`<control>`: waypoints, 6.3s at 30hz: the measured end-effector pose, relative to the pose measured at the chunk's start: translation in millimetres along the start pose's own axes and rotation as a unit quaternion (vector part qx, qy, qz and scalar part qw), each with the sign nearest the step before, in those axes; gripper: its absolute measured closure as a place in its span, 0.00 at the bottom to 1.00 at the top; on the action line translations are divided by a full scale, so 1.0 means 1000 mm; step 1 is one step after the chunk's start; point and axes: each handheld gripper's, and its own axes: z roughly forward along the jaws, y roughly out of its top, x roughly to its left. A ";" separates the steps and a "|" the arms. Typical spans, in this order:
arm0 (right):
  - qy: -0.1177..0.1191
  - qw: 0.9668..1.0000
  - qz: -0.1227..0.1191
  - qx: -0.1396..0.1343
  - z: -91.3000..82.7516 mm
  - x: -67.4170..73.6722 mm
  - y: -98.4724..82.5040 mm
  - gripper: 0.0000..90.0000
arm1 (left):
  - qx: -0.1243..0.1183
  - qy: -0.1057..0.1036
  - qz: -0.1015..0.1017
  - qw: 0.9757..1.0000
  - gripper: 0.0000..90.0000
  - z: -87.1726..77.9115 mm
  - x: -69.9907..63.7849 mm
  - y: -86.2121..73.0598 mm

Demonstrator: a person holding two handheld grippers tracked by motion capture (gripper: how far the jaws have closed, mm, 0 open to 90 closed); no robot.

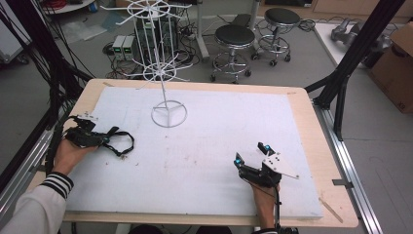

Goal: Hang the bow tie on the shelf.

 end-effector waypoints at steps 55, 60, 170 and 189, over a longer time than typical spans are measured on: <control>0.000 1.000 -0.003 0.002 0.000 0.001 0.000 0.12 | -0.329 -0.059 0.029 0.942 0.82 -0.104 -0.048 0.072; -0.001 1.000 -0.003 0.002 0.000 0.001 0.000 0.12 | -0.331 -0.058 0.038 0.941 0.82 -0.104 -0.053 0.083; -0.001 1.000 -0.003 0.002 0.000 0.001 0.000 0.12 | -0.370 -0.038 0.031 0.928 0.17 -0.027 -0.062 0.022; -0.001 1.000 -0.010 0.002 0.000 0.003 0.000 0.12 | -0.418 -0.039 -0.009 0.907 0.18 -0.015 -0.081 -0.070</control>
